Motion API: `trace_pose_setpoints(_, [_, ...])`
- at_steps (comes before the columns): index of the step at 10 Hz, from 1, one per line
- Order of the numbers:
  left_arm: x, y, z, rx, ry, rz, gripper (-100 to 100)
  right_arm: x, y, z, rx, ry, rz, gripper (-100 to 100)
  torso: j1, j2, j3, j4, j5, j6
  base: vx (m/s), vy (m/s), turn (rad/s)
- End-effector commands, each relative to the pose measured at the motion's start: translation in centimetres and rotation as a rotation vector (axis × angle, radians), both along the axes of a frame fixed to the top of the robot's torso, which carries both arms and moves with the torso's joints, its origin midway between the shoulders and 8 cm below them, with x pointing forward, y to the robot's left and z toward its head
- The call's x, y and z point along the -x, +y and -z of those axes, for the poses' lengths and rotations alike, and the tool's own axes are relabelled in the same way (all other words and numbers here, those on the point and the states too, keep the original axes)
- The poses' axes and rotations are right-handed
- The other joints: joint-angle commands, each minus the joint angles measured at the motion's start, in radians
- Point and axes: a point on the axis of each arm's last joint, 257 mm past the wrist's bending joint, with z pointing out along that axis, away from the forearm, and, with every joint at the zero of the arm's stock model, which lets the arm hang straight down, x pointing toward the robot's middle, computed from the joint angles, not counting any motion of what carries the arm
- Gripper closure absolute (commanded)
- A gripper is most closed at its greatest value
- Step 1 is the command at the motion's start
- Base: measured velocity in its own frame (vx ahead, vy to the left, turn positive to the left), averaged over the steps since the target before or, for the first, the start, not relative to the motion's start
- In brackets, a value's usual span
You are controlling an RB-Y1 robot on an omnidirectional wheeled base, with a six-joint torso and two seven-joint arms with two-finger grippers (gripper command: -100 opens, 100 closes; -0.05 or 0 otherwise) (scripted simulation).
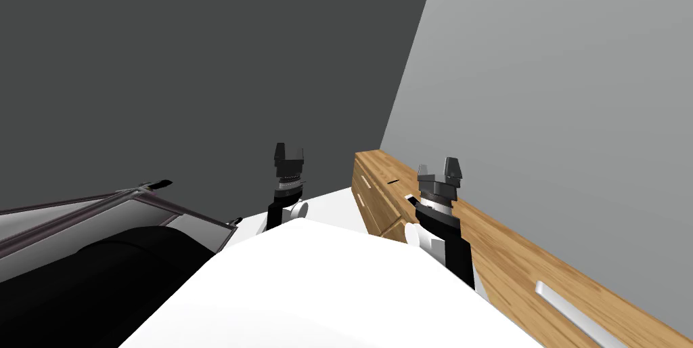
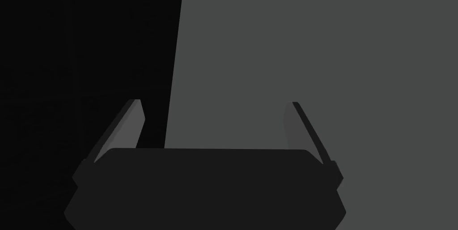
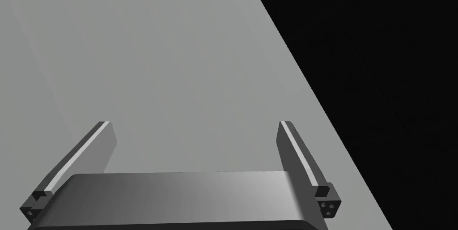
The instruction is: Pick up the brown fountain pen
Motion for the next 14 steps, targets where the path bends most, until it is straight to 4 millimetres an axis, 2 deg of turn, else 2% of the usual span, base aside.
trace_pose_setpoints(1, [0.0, 0.0, 0.0, 0.000, 0.000, 0.000, 0, -0.3, 0.5, 0.1, 0.048, 0.006, -0.014, -100, 0.000, 0.000, 0.000, 0.000, 0.000, 0.000, -0.005, -0.003, -0.016])
trace_pose_setpoints(9, [0.0, 0.0, 0.0, 0.000, 0.000, 0.000, 0, -2.3, 2.4, 1.3, 0.308, 0.022, -0.055, -100, -0.001, 0.001, 0.001, 0.000, 0.000, 0.000, -0.023, -0.010, -0.020])
trace_pose_setpoints(14, [0.0, 0.0, 0.0, 0.000, 0.000, 0.000, 0, -3.8, 3.3, 2.8, 0.519, 0.022, -0.064, -100, -0.001, 0.001, 0.001, 0.000, 0.000, 0.000, -0.021, -0.007, -0.017])
